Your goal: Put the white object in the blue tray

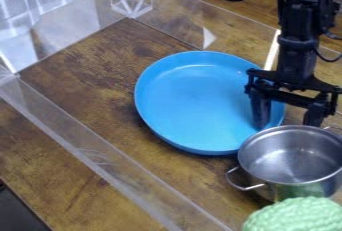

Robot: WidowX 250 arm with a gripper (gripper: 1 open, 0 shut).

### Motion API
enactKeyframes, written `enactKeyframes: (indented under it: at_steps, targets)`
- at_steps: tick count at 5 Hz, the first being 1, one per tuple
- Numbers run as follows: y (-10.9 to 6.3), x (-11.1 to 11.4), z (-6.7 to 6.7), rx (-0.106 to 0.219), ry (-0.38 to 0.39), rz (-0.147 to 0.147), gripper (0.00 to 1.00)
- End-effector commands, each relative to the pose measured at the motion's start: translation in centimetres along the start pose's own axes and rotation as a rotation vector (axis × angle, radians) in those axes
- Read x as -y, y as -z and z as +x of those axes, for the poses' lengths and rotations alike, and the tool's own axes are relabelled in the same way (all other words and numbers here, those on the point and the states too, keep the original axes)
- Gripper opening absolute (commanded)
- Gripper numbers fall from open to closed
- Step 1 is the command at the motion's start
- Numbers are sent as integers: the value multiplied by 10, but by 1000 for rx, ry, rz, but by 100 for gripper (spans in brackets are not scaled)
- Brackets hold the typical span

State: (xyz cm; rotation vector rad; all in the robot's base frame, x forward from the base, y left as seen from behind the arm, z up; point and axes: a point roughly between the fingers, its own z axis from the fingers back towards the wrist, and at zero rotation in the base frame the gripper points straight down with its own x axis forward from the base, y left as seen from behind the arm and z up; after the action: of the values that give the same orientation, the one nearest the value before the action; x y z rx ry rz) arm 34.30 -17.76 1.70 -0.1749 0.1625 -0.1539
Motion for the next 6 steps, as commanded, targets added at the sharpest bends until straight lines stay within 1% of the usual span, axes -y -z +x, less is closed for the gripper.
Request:
enactKeyframes:
  at_steps: [1, 4, 6]
  targets:
    - [11, -10, -11, -41, -2, 11, 100]
    - [10, -10, -15, -49, 11, 20, 100]
    - [7, -5, -21, -50, 23, 34, 100]
